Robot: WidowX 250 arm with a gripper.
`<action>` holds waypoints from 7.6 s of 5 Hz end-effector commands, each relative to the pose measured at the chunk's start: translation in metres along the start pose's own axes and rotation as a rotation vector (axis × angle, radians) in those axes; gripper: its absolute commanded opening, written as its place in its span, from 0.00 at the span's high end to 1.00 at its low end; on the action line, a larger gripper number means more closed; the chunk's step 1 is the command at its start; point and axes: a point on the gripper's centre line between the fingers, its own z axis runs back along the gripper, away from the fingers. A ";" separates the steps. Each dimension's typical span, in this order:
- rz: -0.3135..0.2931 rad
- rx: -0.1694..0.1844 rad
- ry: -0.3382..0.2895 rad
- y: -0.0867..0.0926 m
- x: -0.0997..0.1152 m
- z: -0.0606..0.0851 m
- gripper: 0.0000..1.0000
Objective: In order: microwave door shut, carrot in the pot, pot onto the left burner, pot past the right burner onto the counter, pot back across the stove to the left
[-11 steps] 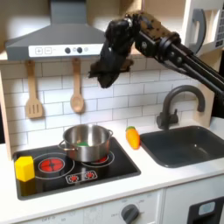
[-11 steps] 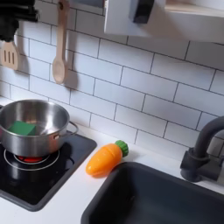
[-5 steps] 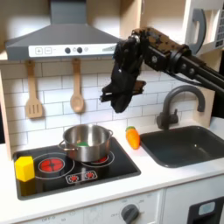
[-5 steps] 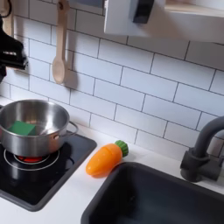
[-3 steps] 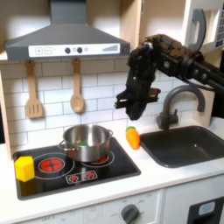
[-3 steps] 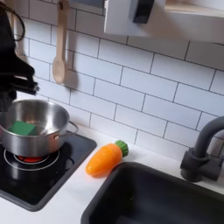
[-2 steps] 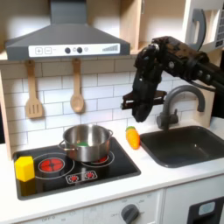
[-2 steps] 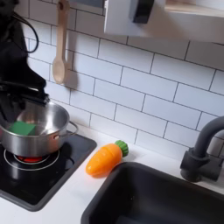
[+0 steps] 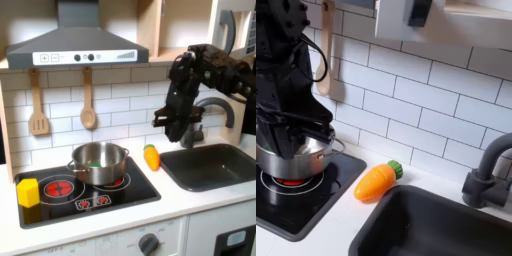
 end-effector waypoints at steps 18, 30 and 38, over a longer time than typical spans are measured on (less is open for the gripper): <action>-0.182 -0.138 0.003 -0.096 0.053 0.017 0.00; -0.057 -0.059 0.001 -0.035 0.051 0.010 0.00; -0.130 -0.003 0.177 -0.019 0.076 -0.078 0.00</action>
